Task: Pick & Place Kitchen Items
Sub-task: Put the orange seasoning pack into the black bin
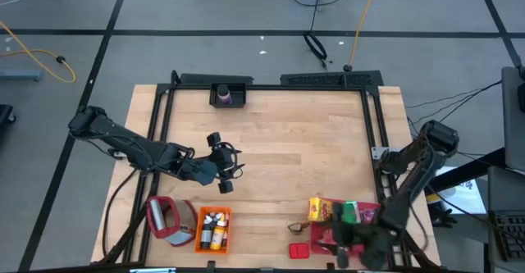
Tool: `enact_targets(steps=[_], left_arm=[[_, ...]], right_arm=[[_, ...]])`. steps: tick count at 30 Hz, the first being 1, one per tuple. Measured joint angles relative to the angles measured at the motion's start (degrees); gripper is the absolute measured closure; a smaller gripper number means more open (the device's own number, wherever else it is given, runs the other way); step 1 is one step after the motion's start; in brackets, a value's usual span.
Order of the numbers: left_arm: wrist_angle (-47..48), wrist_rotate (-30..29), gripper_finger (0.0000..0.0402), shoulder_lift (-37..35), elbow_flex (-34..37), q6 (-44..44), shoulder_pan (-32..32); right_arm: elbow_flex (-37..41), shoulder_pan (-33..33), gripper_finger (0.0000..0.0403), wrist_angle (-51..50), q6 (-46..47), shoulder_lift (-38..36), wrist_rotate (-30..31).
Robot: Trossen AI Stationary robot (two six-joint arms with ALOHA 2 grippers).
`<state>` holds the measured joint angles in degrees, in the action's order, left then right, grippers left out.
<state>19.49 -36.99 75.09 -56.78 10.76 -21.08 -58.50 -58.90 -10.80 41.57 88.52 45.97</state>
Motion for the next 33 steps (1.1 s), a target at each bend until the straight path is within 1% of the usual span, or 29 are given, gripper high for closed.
enact_targets(steps=[5,10,17,20,23,25,30,31,33], left_arm=[[-0.01,0.00,0.0206,0.00,-0.01,0.03,0.00],[0.02,0.00,0.0206,0.00,0.00,0.02,0.00],[0.04,0.00,0.0206,0.00,0.01,0.00,-0.01],[0.04,0.00,0.0206,0.00,0.01,0.01,0.00],[0.06,0.00,0.0206,0.00,0.01,0.01,-0.01],[0.06,0.00,0.0206,0.00,0.01,0.00,0.00],[0.06,0.00,0.0206,0.00,0.01,0.00,-0.01],[0.05,0.00,0.0206,0.00,0.01,-0.01,0.00],[0.06,0.00,0.0206,0.00,0.01,-0.02,-0.01]], right_arm=[[0.00,7.09,0.0181,3.52,-9.05,0.01,-10.87],[0.00,12.43,0.0181,3.17,-14.28,0.01,-18.07],[0.00,17.41,0.0182,0.61,-15.93,0.01,-24.96],[0.00,18.36,0.0195,-0.68,-15.65,0.01,-25.43],[0.02,19.14,0.0227,-2.06,-14.78,0.01,-26.91],[0.02,19.28,0.0261,-1.87,-14.64,0.01,-28.25],[0.00,19.16,0.0376,-1.89,-15.68,0.01,-28.32],[0.02,19.16,0.0389,-1.89,-16.12,0.01,-28.30],[0.00,19.18,0.0393,-1.89,-16.36,0.01,-28.30]])
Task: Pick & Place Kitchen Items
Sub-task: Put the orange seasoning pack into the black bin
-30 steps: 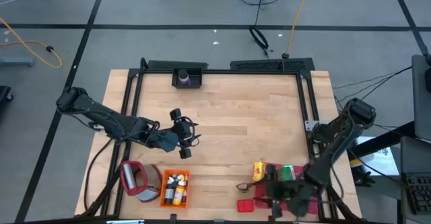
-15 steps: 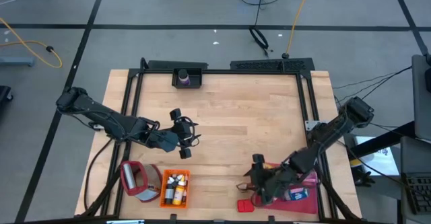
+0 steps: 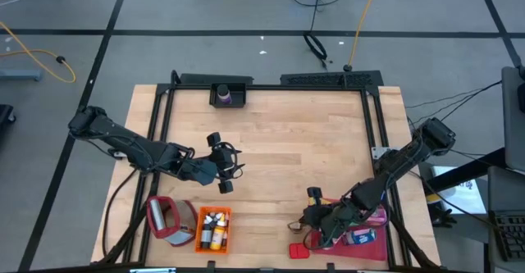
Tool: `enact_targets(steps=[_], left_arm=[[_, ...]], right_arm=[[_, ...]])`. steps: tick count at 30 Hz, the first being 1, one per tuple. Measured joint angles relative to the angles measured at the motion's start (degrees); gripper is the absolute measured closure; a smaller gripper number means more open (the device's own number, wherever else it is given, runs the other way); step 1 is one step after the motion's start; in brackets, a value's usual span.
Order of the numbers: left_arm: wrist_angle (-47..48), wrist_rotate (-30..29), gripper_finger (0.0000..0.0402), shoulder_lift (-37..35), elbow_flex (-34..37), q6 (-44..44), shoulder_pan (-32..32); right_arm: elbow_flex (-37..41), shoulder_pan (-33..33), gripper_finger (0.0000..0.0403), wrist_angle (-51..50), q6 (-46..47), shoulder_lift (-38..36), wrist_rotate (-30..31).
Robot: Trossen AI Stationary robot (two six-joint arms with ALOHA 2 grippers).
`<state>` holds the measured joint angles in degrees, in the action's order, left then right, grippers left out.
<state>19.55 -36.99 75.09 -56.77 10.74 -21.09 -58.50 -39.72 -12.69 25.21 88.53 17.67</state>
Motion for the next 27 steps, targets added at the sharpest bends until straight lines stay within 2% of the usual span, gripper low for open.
enact_targets(steps=[13,20,27], left_arm=[[-0.02,0.00,0.0206,0.00,0.00,0.00,-0.01],[-0.06,0.04,0.0206,0.00,0.00,0.16,0.01],[-3.03,2.56,0.0206,0.00,0.02,-0.80,0.01]], right_arm=[[0.02,1.26,0.0402,1.23,-3.51,-1.46,0.31],[0.00,4.41,0.0402,1.20,-9.19,-7.62,0.40],[0.00,10.48,0.0403,2.46,-15.54,-13.65,1.72]])
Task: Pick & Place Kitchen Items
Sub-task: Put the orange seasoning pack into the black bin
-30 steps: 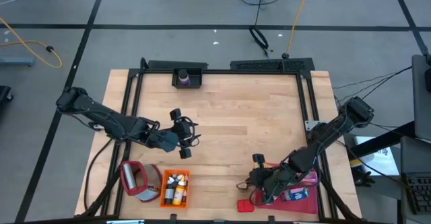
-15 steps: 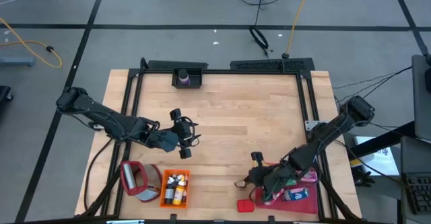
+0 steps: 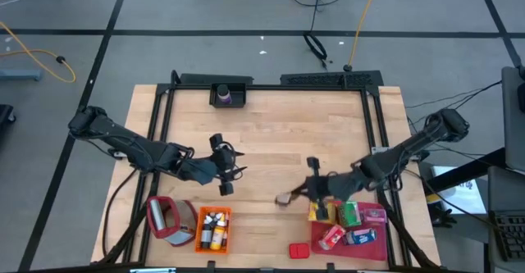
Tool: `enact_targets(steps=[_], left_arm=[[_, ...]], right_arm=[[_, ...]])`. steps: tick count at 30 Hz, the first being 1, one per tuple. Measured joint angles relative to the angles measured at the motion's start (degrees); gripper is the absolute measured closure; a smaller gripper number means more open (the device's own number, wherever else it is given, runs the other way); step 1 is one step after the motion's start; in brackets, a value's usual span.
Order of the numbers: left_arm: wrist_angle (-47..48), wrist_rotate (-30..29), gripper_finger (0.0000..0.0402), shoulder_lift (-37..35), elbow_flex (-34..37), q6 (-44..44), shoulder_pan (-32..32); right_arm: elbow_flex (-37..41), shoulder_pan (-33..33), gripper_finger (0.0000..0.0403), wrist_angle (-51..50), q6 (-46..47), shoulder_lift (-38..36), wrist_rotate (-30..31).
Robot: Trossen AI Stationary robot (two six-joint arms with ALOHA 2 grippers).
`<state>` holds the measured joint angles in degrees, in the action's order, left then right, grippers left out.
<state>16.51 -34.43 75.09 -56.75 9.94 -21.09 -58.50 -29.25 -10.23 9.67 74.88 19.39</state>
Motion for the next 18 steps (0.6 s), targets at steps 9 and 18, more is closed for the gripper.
enact_targets(steps=[9,18], left_arm=[[-7.44,0.23,0.0206,0.00,0.00,-5.00,-0.01],[-11.80,4.58,0.0206,0.00,0.00,-5.28,1.33]], right_arm=[[-0.01,9.79,0.0403,9.41,-10.48,-2.19,-5.21],[-0.04,17.29,0.0403,14.67,-15.01,-1.33,-10.59]])
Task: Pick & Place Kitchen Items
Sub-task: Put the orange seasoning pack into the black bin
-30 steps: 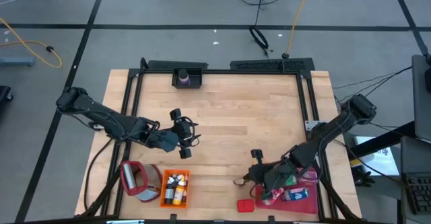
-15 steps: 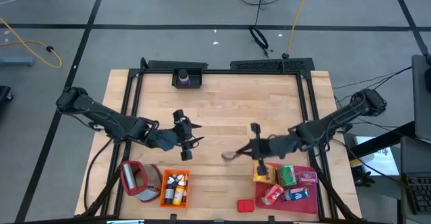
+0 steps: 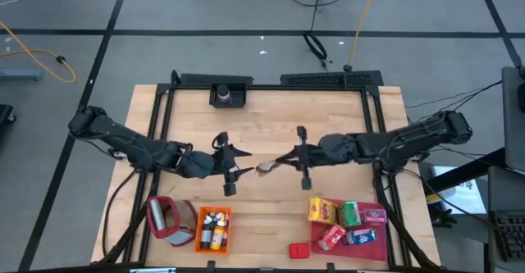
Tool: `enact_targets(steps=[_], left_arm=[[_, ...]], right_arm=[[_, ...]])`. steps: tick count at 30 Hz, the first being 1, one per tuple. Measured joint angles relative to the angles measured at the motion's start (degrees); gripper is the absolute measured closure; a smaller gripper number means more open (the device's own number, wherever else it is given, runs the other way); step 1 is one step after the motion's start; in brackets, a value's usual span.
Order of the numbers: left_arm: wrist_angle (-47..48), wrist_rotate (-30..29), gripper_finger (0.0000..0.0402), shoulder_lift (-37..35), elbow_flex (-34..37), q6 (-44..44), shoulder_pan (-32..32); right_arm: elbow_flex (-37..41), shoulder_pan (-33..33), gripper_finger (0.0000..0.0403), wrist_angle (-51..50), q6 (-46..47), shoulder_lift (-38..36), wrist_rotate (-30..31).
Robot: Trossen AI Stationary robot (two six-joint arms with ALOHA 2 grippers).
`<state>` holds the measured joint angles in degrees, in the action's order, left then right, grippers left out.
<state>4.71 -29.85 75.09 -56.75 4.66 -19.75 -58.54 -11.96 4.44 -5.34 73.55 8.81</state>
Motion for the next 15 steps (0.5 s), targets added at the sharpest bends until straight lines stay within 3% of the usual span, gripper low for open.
enact_targets(steps=[8,15], left_arm=[[-5.53,2.29,0.0206,0.39,0.01,-0.11,2.79],[-9.51,7.59,0.0206,3.69,0.08,-0.24,6.11]], right_arm=[[0.04,2.99,0.0403,3.57,-0.31,2.55,-4.40],[0.00,4.16,0.0403,5.49,-1.31,3.07,-4.62]])
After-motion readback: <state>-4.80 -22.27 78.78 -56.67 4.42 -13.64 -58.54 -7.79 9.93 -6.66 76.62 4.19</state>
